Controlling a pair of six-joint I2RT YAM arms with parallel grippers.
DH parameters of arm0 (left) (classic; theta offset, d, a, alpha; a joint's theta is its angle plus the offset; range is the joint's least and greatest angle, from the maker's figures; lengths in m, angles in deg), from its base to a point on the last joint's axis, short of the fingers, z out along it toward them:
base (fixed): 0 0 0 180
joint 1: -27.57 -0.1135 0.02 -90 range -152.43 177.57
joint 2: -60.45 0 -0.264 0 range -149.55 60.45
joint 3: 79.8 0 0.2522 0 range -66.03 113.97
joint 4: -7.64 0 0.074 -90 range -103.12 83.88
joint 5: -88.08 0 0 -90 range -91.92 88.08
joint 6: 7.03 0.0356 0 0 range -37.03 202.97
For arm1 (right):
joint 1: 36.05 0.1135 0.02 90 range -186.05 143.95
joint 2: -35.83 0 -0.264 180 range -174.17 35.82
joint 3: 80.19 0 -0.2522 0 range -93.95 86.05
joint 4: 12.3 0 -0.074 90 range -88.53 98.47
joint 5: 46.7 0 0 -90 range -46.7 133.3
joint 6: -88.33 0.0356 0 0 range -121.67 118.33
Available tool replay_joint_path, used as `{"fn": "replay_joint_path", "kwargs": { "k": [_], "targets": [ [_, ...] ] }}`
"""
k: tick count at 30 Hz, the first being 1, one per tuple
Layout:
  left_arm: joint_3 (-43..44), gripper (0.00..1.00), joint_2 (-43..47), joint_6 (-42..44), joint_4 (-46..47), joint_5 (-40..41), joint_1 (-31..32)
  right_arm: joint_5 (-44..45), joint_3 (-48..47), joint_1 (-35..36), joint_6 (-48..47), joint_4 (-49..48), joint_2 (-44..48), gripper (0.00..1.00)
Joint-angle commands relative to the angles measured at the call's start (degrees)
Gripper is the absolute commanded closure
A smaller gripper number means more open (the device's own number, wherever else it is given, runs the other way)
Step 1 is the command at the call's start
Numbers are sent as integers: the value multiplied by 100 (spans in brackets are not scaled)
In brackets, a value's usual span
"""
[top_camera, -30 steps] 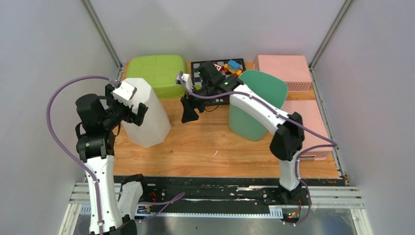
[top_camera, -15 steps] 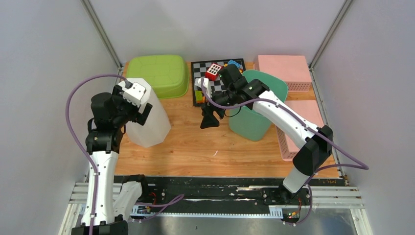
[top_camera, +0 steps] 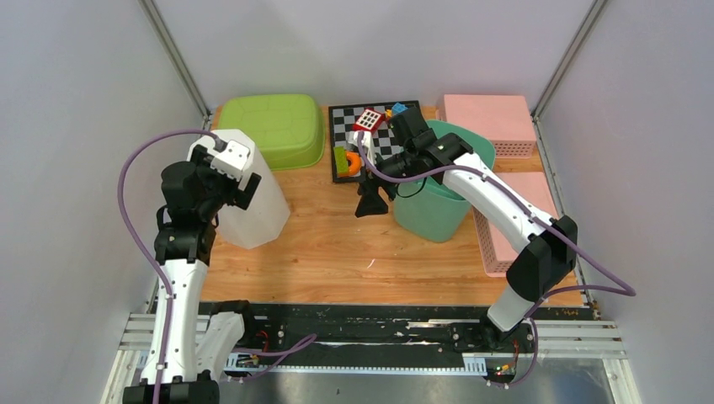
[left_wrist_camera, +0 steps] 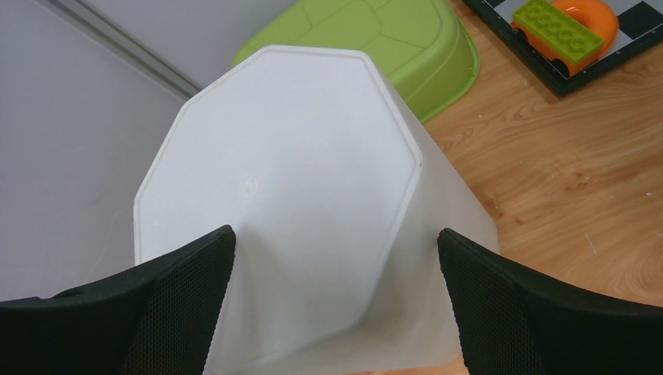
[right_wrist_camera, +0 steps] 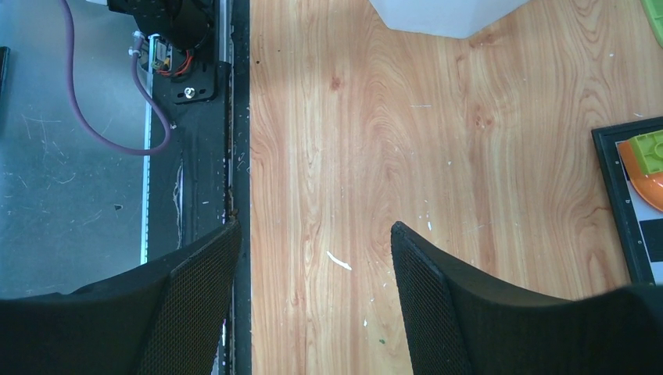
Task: Turn the large container upside down
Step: Move the container to the center of the board.
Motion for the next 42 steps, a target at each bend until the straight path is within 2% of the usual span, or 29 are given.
{"fn": "replay_joint_path", "kwargs": {
  "k": [1, 7, 10, 18, 25, 42],
  "targets": [
    [-191, 0, -27, 28, -158, 437, 17, -232, 38, -126, -219, 206, 55, 27],
    [-60, 0, -255, 38, -98, 1082, 8, -255, 59, -133, -255, 213, -58, 27],
    [125, 0, -574, -361, 19, 1576, 18, -324, 97, -131, -259, 213, -129, 27],
    [281, 1, -809, -913, 272, 2012, 16, -396, 162, -129, -289, 213, -82, 27],
    [368, 5, -999, -1171, 350, 2248, 16, -440, 190, -133, -316, 213, -45, 27],
    [530, 6, -1331, -1469, 500, 2897, 16, -478, 251, -131, -350, 213, 141, 27]
  ]
}}
